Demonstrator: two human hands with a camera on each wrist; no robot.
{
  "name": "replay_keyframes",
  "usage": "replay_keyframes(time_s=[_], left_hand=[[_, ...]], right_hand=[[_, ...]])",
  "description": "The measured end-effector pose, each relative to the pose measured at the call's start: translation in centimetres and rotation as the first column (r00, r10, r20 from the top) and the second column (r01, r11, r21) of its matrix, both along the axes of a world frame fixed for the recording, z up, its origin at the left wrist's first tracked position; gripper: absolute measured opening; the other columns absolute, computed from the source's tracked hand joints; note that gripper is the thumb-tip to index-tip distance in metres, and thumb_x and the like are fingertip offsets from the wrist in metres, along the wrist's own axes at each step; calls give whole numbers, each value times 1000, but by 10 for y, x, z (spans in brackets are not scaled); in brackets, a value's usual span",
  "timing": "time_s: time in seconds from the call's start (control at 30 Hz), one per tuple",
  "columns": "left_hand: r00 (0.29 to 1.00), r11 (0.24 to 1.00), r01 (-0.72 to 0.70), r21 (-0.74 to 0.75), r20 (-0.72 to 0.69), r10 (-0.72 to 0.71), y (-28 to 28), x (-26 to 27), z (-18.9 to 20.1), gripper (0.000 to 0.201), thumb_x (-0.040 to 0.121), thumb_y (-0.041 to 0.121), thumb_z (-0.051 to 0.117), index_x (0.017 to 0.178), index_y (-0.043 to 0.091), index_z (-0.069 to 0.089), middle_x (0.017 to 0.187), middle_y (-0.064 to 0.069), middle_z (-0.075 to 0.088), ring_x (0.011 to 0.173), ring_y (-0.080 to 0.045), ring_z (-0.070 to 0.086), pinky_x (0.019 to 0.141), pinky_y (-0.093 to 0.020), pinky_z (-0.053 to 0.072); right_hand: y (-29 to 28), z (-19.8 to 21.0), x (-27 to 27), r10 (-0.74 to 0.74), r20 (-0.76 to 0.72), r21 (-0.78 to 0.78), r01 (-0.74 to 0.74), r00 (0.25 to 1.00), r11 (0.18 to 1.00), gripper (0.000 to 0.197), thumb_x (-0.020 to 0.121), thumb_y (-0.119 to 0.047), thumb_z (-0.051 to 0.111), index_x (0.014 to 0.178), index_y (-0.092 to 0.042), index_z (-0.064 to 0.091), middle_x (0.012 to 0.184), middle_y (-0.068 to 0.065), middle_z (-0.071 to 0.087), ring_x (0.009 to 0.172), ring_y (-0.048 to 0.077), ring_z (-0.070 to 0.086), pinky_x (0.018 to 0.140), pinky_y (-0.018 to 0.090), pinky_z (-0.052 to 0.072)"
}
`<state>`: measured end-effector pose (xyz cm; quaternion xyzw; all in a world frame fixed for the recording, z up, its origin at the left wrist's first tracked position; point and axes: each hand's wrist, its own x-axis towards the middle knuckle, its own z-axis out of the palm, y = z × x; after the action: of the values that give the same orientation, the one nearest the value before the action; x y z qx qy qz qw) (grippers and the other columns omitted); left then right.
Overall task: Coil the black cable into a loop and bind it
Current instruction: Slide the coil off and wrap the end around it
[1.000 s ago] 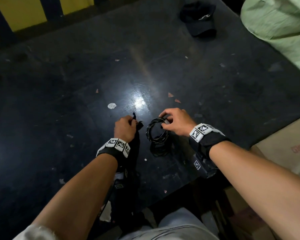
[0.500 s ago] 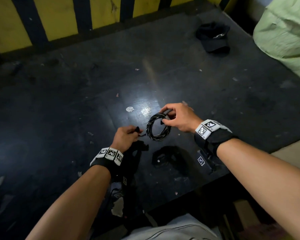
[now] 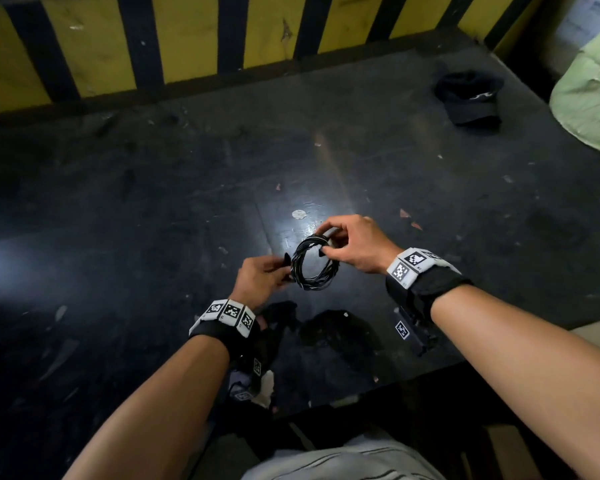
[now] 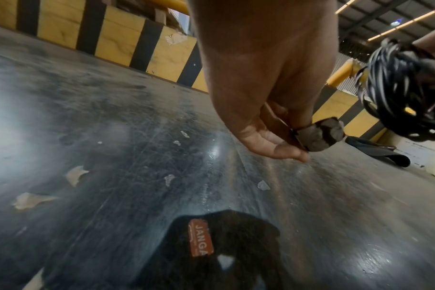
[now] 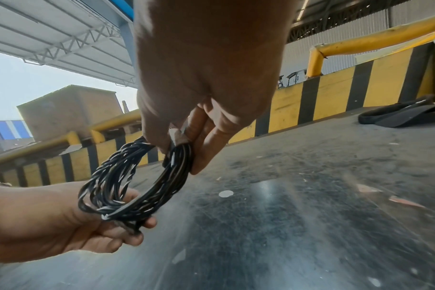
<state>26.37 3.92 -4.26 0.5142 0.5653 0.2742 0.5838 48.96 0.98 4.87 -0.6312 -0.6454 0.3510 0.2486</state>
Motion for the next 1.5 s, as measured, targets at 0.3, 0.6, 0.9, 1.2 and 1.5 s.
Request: replay_keyframes(time_s=[0.3, 0.6, 0.9, 1.2, 1.5], left_hand=[[966, 974, 227, 16, -134, -222, -15, -16, 13, 12, 87, 12, 77, 98, 14, 81, 76, -8, 73, 60, -16, 54, 57, -31, 46], [944, 962, 263, 65, -225, -243, -22, -39, 9, 19, 76, 25, 82, 95, 24, 78, 90, 3, 81, 83, -29, 78, 80, -54, 62], [985, 980, 160, 117, -80, -151, -29, -33, 15, 18, 90, 2, 71, 93, 19, 73, 76, 3, 78, 63, -11, 69, 62, -40, 56], [988, 986, 155, 61, 4, -155, -33, -35, 16, 11, 89, 3, 72, 93, 14, 73, 97, -22, 78, 84, -28, 68, 70, -34, 53], [980, 989, 64, -137, 197, -36, -34, -36, 17, 22, 96, -6, 58, 115, 1, 67, 71, 1, 76, 64, -8, 68, 61, -23, 53]], right_hand=[[-1, 6, -19, 109, 20, 3, -109, 994, 994, 26, 78, -15, 80, 101, -26, 75, 82, -2, 77, 76, 9, 72, 82, 31, 61], [-1, 14, -25, 110, 45, 46, -112, 993, 993, 26, 80, -17, 80, 103, -26, 74, 85, -4, 77, 74, 3, 69, 79, 19, 56], [-4, 3, -30, 148, 89, 0, -148, 985, 989, 24, 80, -17, 78, 101, -28, 75, 72, -13, 69, 63, -12, 62, 64, 2, 44], [0, -5, -28, 106, 150, 31, -112, 983, 993, 25, 80, -20, 78, 103, -28, 75, 79, -7, 73, 73, 3, 66, 78, 21, 52], [1, -18, -34, 76, 132, 27, -80, 988, 996, 24, 80, -19, 77, 103, -27, 75, 85, 0, 78, 82, 13, 73, 78, 21, 55]])
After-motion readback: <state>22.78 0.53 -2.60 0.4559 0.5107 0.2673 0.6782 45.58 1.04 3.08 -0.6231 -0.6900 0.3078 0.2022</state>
